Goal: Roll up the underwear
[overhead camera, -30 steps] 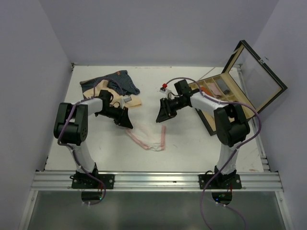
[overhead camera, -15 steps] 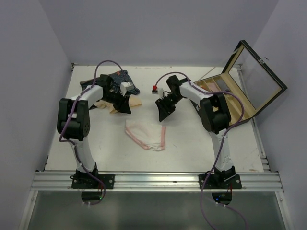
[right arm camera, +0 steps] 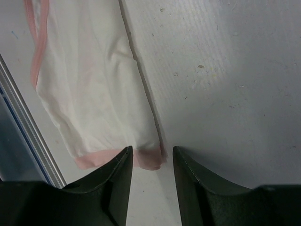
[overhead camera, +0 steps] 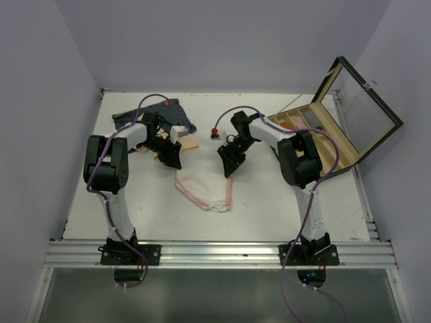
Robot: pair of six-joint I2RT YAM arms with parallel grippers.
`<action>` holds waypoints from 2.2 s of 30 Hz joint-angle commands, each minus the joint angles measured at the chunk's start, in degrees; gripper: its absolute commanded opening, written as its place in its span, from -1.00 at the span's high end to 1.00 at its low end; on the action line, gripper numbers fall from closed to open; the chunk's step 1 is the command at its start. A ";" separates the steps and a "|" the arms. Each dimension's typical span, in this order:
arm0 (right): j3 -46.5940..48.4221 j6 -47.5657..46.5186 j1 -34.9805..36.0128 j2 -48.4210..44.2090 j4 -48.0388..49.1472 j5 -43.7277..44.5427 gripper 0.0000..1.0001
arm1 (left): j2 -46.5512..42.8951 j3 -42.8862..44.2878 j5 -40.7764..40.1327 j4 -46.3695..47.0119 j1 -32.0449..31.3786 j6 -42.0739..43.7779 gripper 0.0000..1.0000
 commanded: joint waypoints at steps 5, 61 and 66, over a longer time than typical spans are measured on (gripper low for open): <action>-0.58 -3.77 1.06 0.72 -1.28 0.59 0.25 | -0.54 -2.57 -0.24 -0.64 0.11 2.28 0.32; -31.08 30.06 8.44 -10.89 25.53 -14.00 0.33 | -49.67 -40.00 -18.16 26.78 -32.22 7.02 0.01; -31.00 30.06 8.44 -7.63 25.79 -12.94 0.34 | -49.94 -44.05 -20.71 31.70 -41.71 7.64 0.00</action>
